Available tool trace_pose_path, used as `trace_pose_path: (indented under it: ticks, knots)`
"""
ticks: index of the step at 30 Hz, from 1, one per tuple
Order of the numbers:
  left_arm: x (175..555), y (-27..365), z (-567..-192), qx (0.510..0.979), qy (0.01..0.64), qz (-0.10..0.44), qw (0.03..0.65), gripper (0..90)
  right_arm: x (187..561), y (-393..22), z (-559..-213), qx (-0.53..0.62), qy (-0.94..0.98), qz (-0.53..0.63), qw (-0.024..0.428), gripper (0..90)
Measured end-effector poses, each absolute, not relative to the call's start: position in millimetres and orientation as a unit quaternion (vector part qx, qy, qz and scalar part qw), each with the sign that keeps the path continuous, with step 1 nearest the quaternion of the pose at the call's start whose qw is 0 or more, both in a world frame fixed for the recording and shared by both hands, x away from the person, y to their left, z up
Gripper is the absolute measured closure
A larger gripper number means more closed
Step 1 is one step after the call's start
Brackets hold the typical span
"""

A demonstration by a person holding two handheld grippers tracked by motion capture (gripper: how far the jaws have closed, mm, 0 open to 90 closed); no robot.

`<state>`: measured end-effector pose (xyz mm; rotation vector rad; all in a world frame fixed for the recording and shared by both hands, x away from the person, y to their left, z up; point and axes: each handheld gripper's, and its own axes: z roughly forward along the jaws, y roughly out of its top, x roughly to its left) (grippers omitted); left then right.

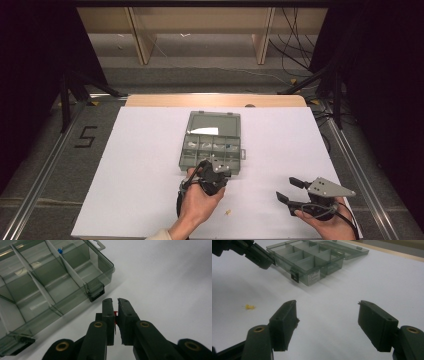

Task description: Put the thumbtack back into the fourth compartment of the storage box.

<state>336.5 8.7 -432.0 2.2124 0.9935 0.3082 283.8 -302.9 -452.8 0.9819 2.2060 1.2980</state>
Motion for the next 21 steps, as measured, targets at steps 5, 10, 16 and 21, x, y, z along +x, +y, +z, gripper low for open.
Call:
trace_pose_path:
  ticks: [5, 10, 16, 21]
  knots:
    - [342.0, 7.3, -428.6, 0.843, 0.388, 0.124, 0.353, 83.5, 283.5, -303.3, -452.5, 0.350, 0.789, 0.462, 0.204, 32.1]
    - [350.9, 8.1, -424.4, 0.840, 0.391, 0.131, 0.353, 83.6, 283.4, -303.6, -452.6, 0.349, 0.789, 0.462, 0.206, 32.1]
    - [362.5, 7.9, -420.8, 0.838, 0.394, 0.139, 0.352, 83.5, 283.9, -304.0, -453.5, 0.348, 0.786, 0.468, 0.205, 32.2]
    - [372.2, 3.8, -420.5, 0.839, 0.388, 0.149, 0.350, 83.6, 284.0, -304.0, -453.5, 0.348, 0.786, 0.469, 0.205, 32.3]
